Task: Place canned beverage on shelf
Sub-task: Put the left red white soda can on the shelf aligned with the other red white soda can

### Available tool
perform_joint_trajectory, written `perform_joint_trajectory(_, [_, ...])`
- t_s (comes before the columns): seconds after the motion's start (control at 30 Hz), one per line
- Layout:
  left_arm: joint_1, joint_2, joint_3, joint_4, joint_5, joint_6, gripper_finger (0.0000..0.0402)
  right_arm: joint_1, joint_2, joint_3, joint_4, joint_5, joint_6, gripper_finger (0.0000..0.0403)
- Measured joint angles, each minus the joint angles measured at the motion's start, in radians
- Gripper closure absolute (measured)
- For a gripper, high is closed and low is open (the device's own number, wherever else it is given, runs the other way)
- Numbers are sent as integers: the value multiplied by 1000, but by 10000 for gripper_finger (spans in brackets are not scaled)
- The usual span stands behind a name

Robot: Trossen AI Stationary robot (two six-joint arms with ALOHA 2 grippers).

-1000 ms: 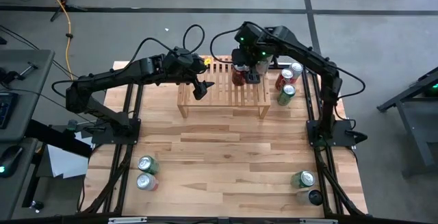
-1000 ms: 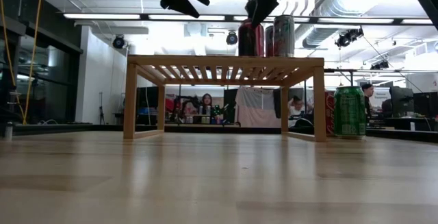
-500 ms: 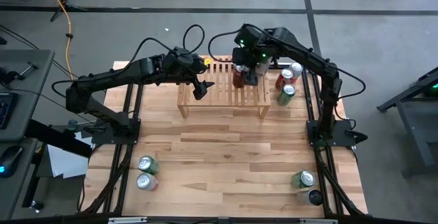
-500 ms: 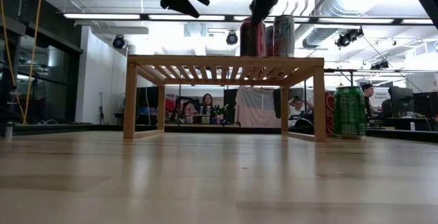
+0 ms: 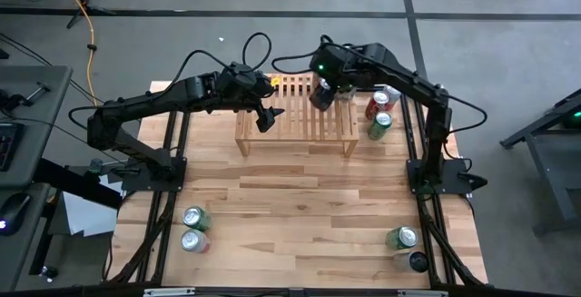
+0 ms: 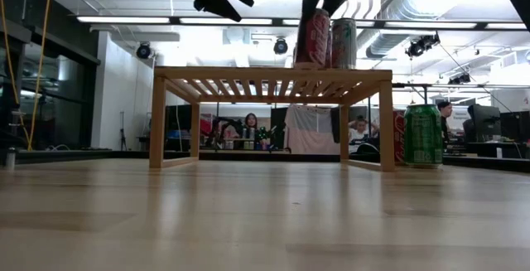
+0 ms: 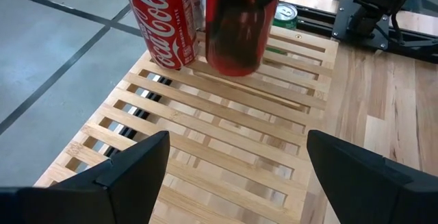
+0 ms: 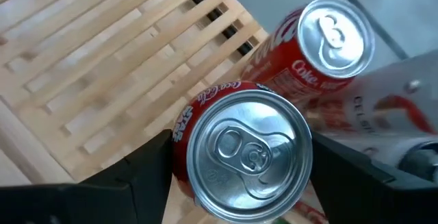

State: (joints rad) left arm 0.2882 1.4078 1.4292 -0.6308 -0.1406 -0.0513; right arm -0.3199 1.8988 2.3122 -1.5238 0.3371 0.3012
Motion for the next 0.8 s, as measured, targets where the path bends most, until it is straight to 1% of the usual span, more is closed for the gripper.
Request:
perform_joint_trajectory(0.3, [0,0,0,1,0,0,64,-32,1,-65,24,17,85,128])
perform_joint_trajectory(0.47, [0,0,0,1,0,0,64,-40,1,-70,27,27,87,128])
perform_joint_trajectory(0.7, [0,0,0,1,0,0,64,-40,1,-70,30,-1,85,128])
perform_joint_trajectory(0.73, [0,0,0,1,0,0,64,-40,1,-70,29,0,85,127])
perform_joint_trajectory(0.8, [0,0,0,1,0,-1,64,-40,1,-70,29,0,85,112])
